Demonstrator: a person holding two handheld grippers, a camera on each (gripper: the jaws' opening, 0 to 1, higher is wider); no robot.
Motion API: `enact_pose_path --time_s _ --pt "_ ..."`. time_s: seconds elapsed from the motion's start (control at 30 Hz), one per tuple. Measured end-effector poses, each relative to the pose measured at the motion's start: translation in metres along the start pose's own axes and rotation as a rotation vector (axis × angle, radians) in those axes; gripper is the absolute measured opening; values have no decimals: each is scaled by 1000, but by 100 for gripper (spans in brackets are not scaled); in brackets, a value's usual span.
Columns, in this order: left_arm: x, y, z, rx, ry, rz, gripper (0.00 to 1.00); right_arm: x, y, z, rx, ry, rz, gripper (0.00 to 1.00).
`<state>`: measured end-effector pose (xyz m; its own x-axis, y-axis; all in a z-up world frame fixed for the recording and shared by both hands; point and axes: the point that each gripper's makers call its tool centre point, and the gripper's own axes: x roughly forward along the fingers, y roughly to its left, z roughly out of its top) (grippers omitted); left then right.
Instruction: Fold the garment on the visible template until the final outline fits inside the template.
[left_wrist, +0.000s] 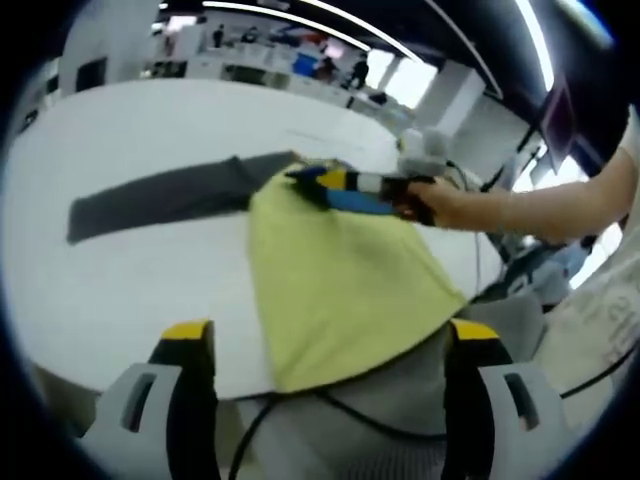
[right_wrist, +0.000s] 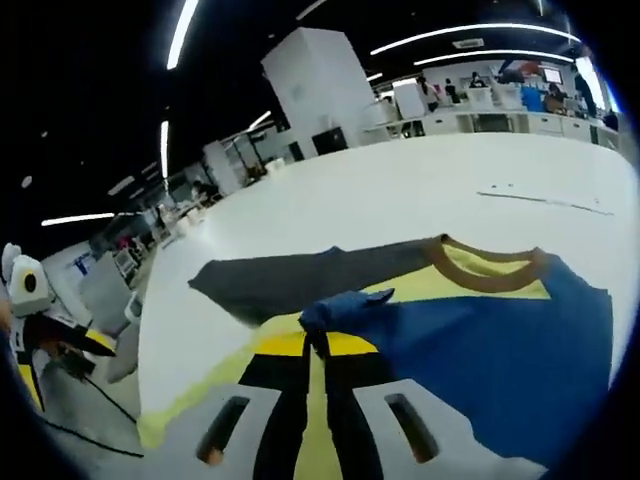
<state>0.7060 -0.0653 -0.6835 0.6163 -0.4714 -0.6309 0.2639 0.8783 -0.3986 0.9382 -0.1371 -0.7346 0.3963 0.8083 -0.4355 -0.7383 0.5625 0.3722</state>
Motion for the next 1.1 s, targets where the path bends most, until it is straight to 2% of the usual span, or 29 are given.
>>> enact_pose_path --time_s 0.07,0.13,0.47,0.73,0.83,0.87,0.9,1.0,1.1 --pt "0 -1 -2 2 7 -2 91 2 1 -1 12 6 10 17" --pt "1 -1 -3 2 8 -3 91 4 2 -2 13 12 15 19" --pt "-1 3 -4 -7 -3 4 91 3 16 0 -18 23 24 21" --pt "1 4 -3 -4 -3 -1 92 -2 15 1 -45 21 23 21" --pt "1 3 -3 -2 -2 -3 92 -2 14 0 -79 27 26 25" --pt "1 3 -3 -2 -2 -4 92 -3 14 0 -92 27 23 28" --pt "1 3 -3 -1 -2 -4 92 -4 15 1 -108 24 16 36" --pt "2 3 -3 0 -1 -5 92 -8 18 2 -135 20 3 65" --pt "3 1 -3 4 -2 -9 92 -12 19 -1 -156 32 -2 81"
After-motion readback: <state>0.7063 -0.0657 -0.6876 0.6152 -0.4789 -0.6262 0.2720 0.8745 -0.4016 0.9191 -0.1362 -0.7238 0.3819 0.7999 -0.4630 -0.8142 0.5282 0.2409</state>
